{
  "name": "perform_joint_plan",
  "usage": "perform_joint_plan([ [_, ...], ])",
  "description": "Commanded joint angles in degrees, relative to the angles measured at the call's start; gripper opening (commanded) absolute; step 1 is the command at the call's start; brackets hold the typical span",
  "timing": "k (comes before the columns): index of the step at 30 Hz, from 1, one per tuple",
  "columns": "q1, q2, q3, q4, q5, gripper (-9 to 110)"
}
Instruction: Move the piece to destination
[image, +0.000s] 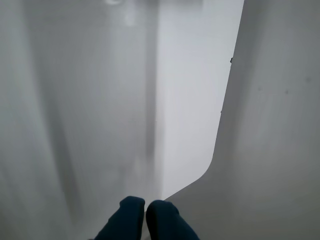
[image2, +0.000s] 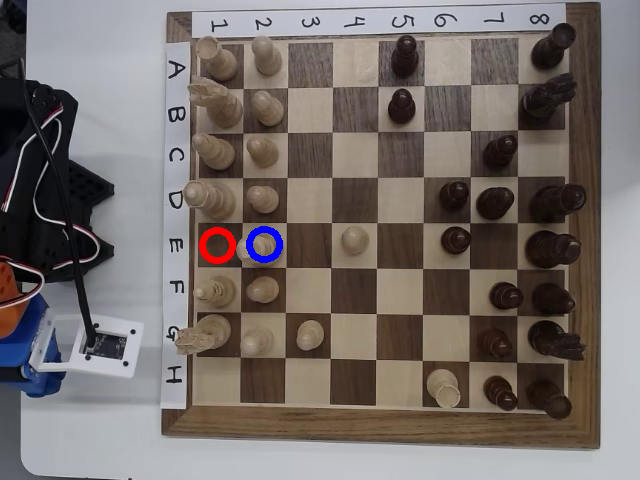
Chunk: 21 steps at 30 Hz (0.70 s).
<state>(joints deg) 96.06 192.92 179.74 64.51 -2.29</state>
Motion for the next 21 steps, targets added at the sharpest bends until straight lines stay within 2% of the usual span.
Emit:
perform_joint_plan([
  [1,2.81,3.34,-0.7,-2.11,3.34,0],
  [21,3.87,3.43,-0.7,-2.11,4.22,0],
])
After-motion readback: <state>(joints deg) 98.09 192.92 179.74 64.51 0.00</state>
